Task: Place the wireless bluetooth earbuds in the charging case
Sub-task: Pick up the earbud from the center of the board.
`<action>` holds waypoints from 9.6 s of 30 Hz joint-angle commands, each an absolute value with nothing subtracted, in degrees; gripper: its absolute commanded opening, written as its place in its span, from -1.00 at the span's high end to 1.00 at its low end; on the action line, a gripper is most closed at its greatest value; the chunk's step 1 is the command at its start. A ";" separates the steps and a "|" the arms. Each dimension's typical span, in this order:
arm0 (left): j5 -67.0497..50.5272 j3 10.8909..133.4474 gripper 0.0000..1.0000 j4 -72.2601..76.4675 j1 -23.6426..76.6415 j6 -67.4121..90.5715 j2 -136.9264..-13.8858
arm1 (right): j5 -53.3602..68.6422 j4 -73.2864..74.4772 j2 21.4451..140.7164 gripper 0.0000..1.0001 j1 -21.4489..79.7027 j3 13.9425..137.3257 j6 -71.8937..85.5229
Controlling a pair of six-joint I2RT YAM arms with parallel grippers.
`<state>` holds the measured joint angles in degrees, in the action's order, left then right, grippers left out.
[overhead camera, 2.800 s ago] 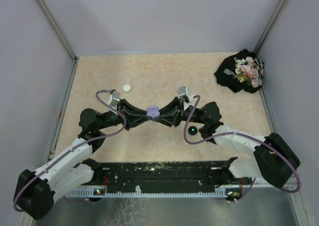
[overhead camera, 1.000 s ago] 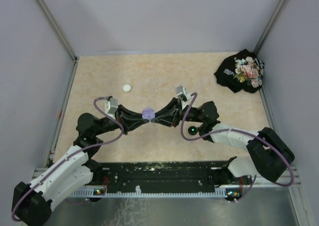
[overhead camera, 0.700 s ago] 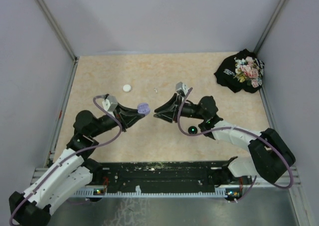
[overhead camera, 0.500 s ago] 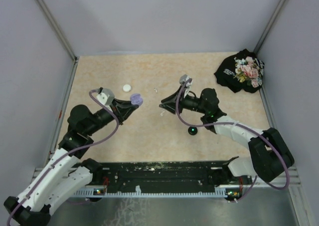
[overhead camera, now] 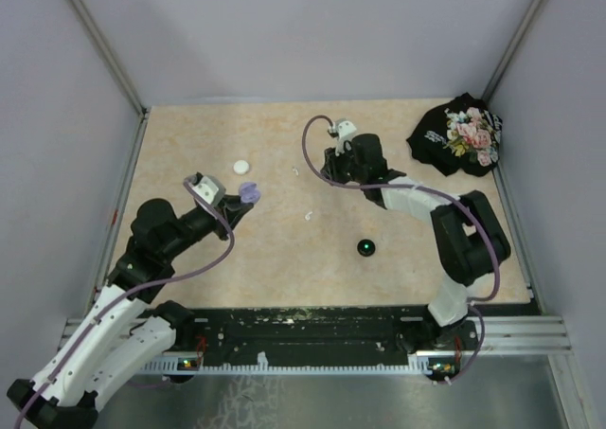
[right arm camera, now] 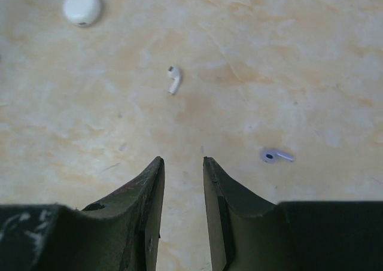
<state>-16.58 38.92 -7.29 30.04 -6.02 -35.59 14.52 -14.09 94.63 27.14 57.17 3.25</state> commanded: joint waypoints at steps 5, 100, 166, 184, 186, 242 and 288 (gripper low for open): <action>-17.17 38.60 1.00 -8.79 27.38 -8.36 -36.81 | 3.03 -5.26 108.43 0.35 24.80 70.93 -1.92; -20.62 37.84 0.99 -8.29 22.18 -6.68 -37.24 | -1.21 17.49 105.66 0.46 34.34 69.39 -3.51; -20.37 37.79 0.99 -8.45 21.79 -6.41 -35.51 | -42.17 19.73 114.77 0.94 42.73 75.68 -2.81; -19.97 37.75 0.99 -8.52 21.70 -6.02 -34.90 | -43.41 26.92 124.21 0.49 52.83 77.70 4.49; -19.99 37.71 0.99 -8.50 21.69 -6.00 -34.72 | -42.82 27.40 123.93 0.49 53.29 77.71 4.90; -20.23 37.52 0.98 -8.61 21.51 -5.80 -34.62 | -4.71 29.78 100.03 0.29 45.97 66.75 -1.22; -20.25 37.44 0.99 -8.66 21.39 -5.73 -34.71 | -13.04 19.65 103.65 0.72 45.34 62.41 15.69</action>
<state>-19.68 37.98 -9.08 21.71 -6.17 -35.03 -11.99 20.21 102.83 45.93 62.33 15.07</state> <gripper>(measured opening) 0.245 0.204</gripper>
